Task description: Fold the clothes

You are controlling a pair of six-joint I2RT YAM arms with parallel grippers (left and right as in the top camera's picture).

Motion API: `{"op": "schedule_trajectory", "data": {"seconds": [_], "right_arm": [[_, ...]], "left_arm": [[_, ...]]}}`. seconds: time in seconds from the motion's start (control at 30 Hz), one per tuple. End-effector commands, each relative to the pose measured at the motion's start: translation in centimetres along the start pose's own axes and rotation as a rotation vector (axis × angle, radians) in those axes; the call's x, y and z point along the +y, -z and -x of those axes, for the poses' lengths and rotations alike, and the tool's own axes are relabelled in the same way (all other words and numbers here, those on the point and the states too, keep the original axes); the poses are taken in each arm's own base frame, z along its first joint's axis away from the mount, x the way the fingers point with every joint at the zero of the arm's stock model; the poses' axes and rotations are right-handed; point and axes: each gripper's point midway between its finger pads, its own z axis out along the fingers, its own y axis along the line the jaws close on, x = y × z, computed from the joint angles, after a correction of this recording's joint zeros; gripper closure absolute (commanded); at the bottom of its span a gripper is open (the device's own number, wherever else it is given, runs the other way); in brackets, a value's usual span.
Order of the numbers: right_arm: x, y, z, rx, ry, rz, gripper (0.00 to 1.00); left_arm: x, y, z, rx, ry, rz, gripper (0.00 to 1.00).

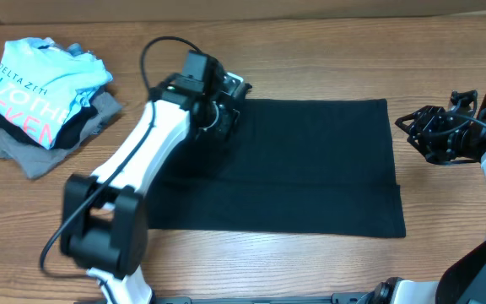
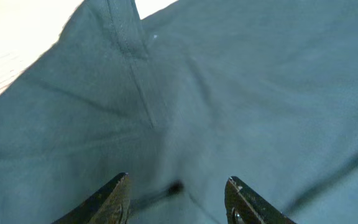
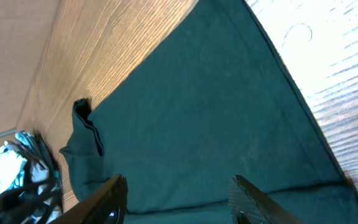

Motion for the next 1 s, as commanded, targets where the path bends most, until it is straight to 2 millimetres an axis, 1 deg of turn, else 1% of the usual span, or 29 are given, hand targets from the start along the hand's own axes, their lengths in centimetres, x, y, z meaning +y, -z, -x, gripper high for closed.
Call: {"op": "schedule_trajectory", "data": {"seconds": [0.0, 0.03, 0.17, 0.27, 0.33, 0.47, 0.57, 0.67, 0.73, 0.8, 0.87, 0.97], "right_arm": [[1.2, 1.0, 0.5, -0.026, 0.024, 0.023, 0.44], [1.2, 1.0, 0.4, -0.023, 0.022, 0.021, 0.44], [0.8, 1.0, 0.6, -0.032, 0.021, -0.004, 0.44], [0.7, 1.0, 0.6, -0.033, 0.021, -0.008, 0.44], [0.6, 1.0, 0.6, -0.035, 0.021, -0.011, 0.44], [0.1, 1.0, 0.8, -0.044, 0.019, -0.041, 0.43], [0.1, 1.0, 0.8, -0.044, 0.019, -0.043, 0.43], [0.1, 0.9, 0.8, -0.044, 0.019, -0.043, 0.43], [0.0, 0.9, 0.8, -0.044, 0.019, -0.043, 0.43], [0.1, 0.9, 0.8, -0.045, 0.019, -0.043, 0.43], [0.0, 0.9, 0.8, -0.044, 0.019, -0.043, 0.43], [0.0, 0.9, 0.8, -0.043, 0.018, -0.044, 0.43]], "left_arm": [[1.2, -2.4, -0.2, 0.022, 0.029, 0.05, 0.47], [1.4, -3.0, -0.1, 0.022, 0.029, 0.05, 0.46], [1.7, -4.8, 0.0, 0.015, 0.031, 0.047, 0.46], [1.7, -5.3, 0.0, 0.014, 0.027, 0.045, 0.43], [1.5, -5.5, -0.1, 0.018, 0.014, 0.044, 0.44], [1.1, -6.0, -0.6, 0.037, -0.022, 0.047, 0.5], [1.6, -7.0, -1.3, 0.067, -0.022, 0.079, 0.52], [1.6, -8.1, -2.2, 0.096, -0.001, 0.072, 0.59], [1.5, -8.6, -2.6, 0.11, 0.005, 0.07, 0.6], [1.5, -8.7, -2.6, 0.109, 0.003, 0.07, 0.59], [1.5, -8.7, -2.4, 0.102, 0.003, 0.073, 0.56], [1.6, -8.7, -2.2, 0.096, 0.011, 0.076, 0.55]]}}
